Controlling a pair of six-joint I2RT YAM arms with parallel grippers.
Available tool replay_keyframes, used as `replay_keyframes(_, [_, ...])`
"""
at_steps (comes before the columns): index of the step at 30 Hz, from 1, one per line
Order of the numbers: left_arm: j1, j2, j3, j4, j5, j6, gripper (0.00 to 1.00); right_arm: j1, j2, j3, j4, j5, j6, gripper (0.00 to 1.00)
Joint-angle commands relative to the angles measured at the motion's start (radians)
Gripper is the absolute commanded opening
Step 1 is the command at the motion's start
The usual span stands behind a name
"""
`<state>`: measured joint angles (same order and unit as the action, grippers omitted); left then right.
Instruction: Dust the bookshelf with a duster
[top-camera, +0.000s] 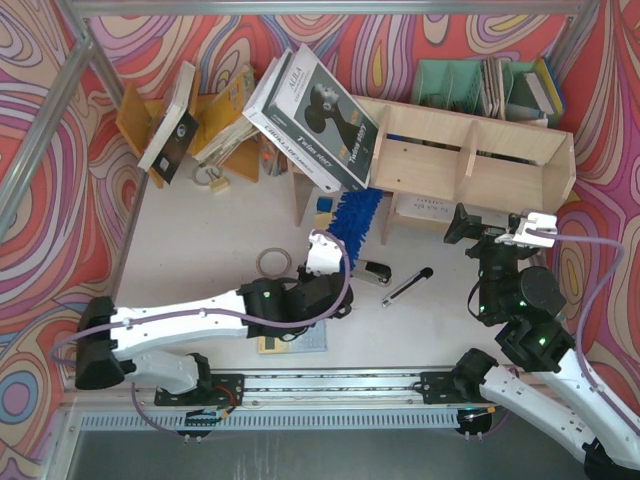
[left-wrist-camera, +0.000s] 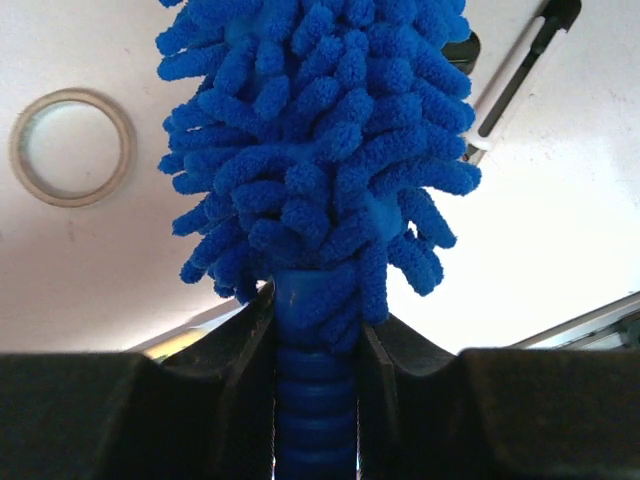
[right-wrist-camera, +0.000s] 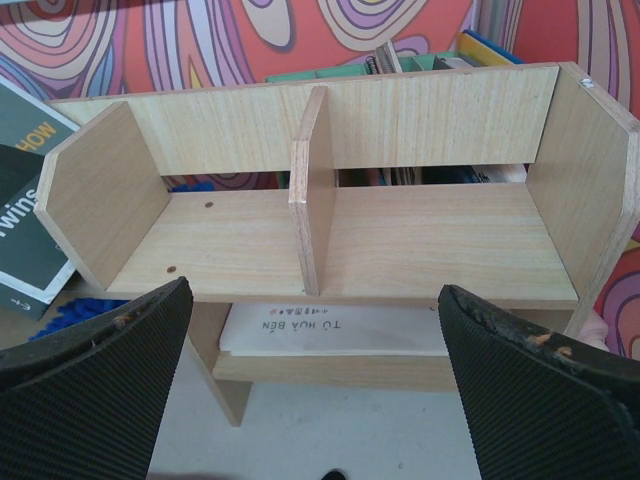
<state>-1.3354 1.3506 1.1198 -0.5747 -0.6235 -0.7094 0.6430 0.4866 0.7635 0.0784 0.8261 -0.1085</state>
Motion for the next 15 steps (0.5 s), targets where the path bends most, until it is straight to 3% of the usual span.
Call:
replay_keyframes(1, [0.003, -0.094, -0.067, 0.027, -0.106, 0.042, 0.0, 0.001, 0.004, -0.01, 0.041, -0.003, -0.011, 0.99])
replay_keyframes(15, [0.057, -0.286, -0.207, -0.063, -0.218, -0.047, 0.0, 0.001, 0.012, -0.007, 0.034, -0.004, -0.003, 0.99])
